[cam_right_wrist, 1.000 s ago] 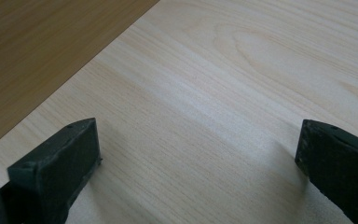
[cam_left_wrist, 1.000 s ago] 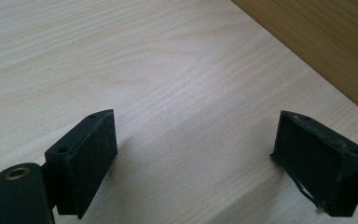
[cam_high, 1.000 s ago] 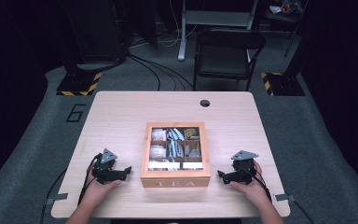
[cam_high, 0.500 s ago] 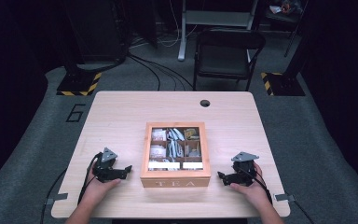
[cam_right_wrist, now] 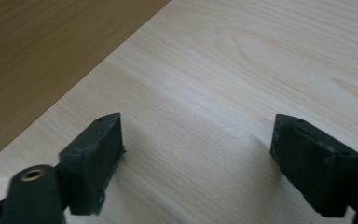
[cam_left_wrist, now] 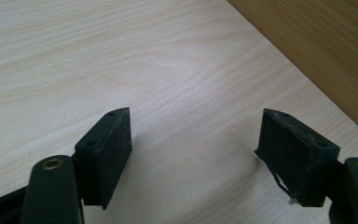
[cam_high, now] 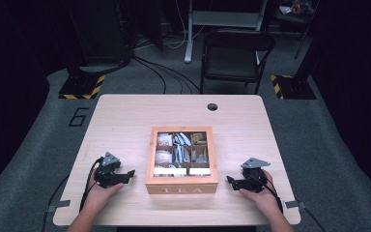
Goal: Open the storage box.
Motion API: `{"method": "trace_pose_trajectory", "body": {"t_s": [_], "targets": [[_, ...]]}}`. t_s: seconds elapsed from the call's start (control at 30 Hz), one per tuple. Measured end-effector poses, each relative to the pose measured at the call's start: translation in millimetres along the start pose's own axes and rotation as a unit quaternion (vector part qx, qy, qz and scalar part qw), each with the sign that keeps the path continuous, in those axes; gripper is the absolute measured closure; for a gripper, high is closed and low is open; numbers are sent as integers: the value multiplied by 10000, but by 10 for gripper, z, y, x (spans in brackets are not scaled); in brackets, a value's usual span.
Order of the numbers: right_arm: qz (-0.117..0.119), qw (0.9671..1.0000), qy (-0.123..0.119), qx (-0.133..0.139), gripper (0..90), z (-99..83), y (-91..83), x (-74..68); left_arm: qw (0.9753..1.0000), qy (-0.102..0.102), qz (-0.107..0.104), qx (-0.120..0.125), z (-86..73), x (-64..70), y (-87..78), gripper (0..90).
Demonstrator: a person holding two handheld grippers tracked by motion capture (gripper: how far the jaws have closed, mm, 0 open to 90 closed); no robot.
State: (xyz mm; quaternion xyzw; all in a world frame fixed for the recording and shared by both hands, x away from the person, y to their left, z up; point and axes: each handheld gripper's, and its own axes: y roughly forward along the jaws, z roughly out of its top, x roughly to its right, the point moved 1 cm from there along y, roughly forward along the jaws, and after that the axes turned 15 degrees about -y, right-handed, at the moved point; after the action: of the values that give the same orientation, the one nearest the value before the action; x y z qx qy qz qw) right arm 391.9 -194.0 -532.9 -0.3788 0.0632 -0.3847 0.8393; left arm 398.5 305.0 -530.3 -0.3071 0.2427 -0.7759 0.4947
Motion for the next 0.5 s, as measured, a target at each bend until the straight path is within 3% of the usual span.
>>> {"method": "trace_pose_trajectory", "body": {"t_s": [0.07, 0.1, 0.13, 0.23, 0.3, 0.5], "targets": [[1, 10000, -33, 4, 245, -2, -9, 8, 10000, -5, 2, -23, 2, 9, 1, 271], [7, 10000, 28, -43, 334, 1, -41, 9, 9999, 38, 6, -97, 11, 20, -7, 286], [19, 10000, 59, -49, 367, 0, -51, 12, 9998, 28, -28, -205, 16, 28, -24, 294], [108, 9998, 122, -109, 438, -2, -92, 31, 9998, -6, -75, -158, 21, 64, -53, 322], [156, 9995, 269, -84, 450, -2, -129, 37, 9997, -77, -122, -178, 29, 90, -98, 334], [181, 9993, 309, 100, 453, 39, -222, 28, 9995, -65, -299, -111, 41, 159, -211, 344]]}}
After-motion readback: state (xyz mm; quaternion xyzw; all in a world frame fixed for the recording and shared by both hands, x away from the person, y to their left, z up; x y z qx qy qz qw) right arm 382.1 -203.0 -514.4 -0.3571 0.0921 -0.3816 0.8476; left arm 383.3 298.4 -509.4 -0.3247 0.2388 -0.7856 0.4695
